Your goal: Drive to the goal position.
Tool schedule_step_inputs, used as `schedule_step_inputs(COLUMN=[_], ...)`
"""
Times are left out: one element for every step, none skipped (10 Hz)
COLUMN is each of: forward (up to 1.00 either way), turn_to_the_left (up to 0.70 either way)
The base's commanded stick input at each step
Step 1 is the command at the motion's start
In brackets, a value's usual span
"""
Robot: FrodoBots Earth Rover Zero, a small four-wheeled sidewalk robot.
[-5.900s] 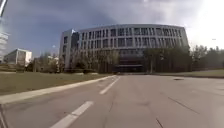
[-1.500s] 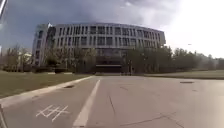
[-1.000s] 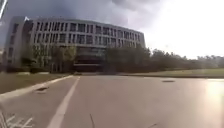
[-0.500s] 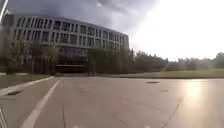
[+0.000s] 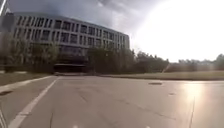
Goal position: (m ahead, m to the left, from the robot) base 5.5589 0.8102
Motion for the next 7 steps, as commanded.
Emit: schedule_step_inputs(forward=[0.7,0.7,0.7,0.7,0.7,0.7,0.7], turn_to_the_left=[0.0,0.0,0.0,0.0,0.0,0.0,0.0])
